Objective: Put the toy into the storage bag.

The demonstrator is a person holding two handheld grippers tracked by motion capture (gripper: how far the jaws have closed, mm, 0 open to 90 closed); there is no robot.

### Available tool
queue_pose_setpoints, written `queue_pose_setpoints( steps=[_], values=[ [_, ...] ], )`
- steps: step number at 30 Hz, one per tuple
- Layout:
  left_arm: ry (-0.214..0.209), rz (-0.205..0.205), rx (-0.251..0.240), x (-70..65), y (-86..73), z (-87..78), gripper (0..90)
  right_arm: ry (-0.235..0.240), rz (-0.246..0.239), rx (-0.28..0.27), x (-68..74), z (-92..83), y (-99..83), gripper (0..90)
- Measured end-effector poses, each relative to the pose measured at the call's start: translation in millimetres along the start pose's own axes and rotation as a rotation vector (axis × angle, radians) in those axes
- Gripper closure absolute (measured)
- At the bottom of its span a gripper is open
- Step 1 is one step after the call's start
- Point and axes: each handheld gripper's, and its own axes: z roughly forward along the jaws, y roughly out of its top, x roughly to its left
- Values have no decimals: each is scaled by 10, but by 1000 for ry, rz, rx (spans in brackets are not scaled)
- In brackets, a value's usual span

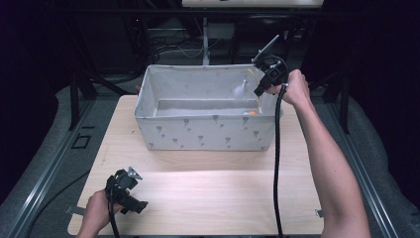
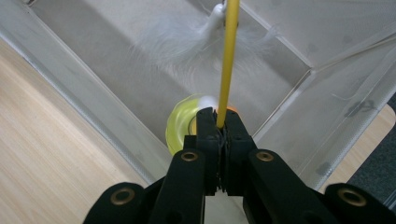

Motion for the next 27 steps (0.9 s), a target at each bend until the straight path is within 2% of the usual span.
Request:
queue_pose_setpoints(
  steps=[12, 17, 27],
  values=[
    [3, 1, -2, -4, 1, 4, 1, 10, 9, 40, -30, 111, -145, 884],
    [4, -3, -2, 2, -8, -2, 1, 18, 27, 42, -52, 168, -202, 884],
    [1, -2, 4, 1, -4, 6, 1, 23, 49, 81, -121, 258, -280, 884]
  ],
)
